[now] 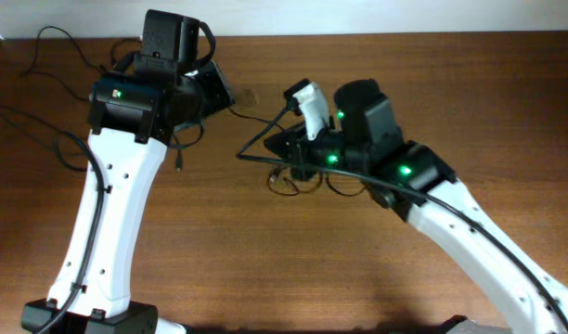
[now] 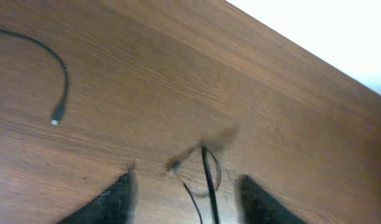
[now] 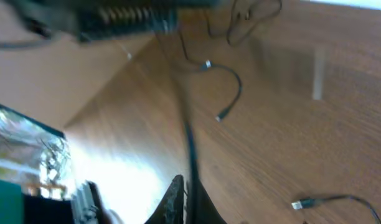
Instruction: Untangle cables
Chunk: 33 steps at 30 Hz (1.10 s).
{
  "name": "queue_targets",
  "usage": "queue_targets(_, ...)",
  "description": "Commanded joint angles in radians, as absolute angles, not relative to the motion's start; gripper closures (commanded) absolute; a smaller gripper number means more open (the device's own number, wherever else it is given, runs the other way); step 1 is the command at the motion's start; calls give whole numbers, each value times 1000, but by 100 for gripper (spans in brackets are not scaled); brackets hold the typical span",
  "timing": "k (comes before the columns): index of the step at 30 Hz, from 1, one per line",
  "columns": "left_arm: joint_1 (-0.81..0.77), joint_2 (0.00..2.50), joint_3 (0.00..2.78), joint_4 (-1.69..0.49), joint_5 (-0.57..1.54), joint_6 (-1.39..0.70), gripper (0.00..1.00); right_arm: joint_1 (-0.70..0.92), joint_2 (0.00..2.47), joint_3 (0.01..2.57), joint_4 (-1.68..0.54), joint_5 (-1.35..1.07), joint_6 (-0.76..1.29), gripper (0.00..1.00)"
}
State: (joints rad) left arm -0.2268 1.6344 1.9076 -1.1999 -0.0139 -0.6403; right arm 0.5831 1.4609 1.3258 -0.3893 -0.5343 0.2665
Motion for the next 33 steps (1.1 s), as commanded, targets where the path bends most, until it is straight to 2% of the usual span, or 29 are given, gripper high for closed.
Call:
queue_targets(1, -220, 1637, 1912, -1201, -76, -632, 23, 559, 1367, 1347, -388, -545, 404, 96)
queue_targets(4, -220, 1637, 1912, -1184, -76, -633, 18, 539, 1332, 1347, -387, -610, 433, 96)
queue_targets(9, -220, 1640, 1912, -1192, 14, -636, 18, 536, 1328, 1348, -338, -675, 533, 96)
queue_targets(11, -220, 1654, 1912, -1205, 27, -636, 19, 536, 1328, 1348, -287, -723, 545, 96)
queue_targets(12, -220, 1672, 1912, -1216, 30, -636, 25, 536, 1328, 1348, -253, -738, 567, 96)
queue_targets(14, -222, 1699, 1912, -1245, 72, -633, 29, 535, 1328, 1348, -236, -736, 566, 96)
queue_targets(19, -222, 1747, 1912, -1290, 319, -496, 38, 496, 1328, 1348, -237, -715, 566, 96)
queue_targets(23, -222, 1751, 1912, -1325, 419, -493, 39, 471, 1328, 1348, -226, -726, 566, 96)
queue_targets(25, -222, 1751, 1912, -1318, 456, -426, 43, 456, 1328, 1348, -228, -639, 555, 96)
queue_targets(27, -221, 1751, 1912, -1314, 457, -377, 43, 436, 1337, 1348, -250, -523, 572, 96)
queue_targets(28, -223, 1751, 1912, -1296, 460, -288, 43, 437, 1354, 1348, -246, -522, 628, 96)
queue_targets(33, -259, 1751, 1912, -1253, 474, -189, 41, 437, 1394, 1348, -166, -522, 797, 96)
